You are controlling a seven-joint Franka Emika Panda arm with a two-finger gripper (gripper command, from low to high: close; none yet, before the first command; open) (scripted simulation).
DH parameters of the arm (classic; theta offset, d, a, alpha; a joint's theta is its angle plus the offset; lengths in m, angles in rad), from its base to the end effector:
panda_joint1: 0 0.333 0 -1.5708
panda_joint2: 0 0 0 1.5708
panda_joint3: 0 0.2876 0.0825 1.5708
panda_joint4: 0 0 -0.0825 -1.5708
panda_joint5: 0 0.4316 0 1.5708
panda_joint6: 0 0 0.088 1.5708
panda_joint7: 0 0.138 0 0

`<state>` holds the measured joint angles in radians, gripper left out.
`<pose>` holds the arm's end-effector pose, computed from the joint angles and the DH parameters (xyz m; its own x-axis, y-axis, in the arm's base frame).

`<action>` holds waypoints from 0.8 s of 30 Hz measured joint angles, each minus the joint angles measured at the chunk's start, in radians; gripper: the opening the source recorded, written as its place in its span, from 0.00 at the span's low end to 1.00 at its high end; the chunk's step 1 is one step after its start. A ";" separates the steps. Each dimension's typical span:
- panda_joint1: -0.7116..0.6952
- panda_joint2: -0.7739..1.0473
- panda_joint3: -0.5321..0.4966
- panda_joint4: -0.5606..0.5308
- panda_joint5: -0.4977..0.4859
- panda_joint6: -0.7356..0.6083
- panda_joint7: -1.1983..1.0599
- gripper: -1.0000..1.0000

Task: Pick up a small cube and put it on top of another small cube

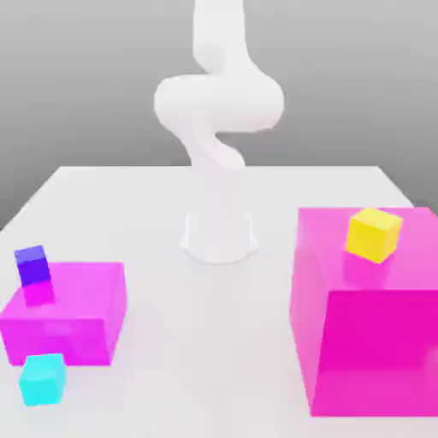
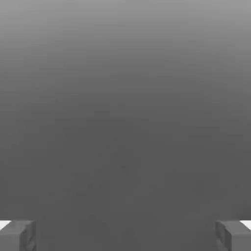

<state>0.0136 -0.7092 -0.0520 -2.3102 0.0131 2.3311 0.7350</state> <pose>0.4666 -0.0216 0.6298 0.5347 -0.7073 0.4624 -0.5187 -0.7067 -0.4812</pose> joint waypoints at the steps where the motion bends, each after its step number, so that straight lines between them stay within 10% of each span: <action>1: 0.006 0.039 -0.023 -0.005 0.006 0.014 -0.029 0.50; 24: -0.063 0.875 -0.353 -0.099 0.267 0.302 -0.729 0.50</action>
<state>-0.0492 0.1655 -0.4054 -2.4093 0.2798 2.6332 0.0064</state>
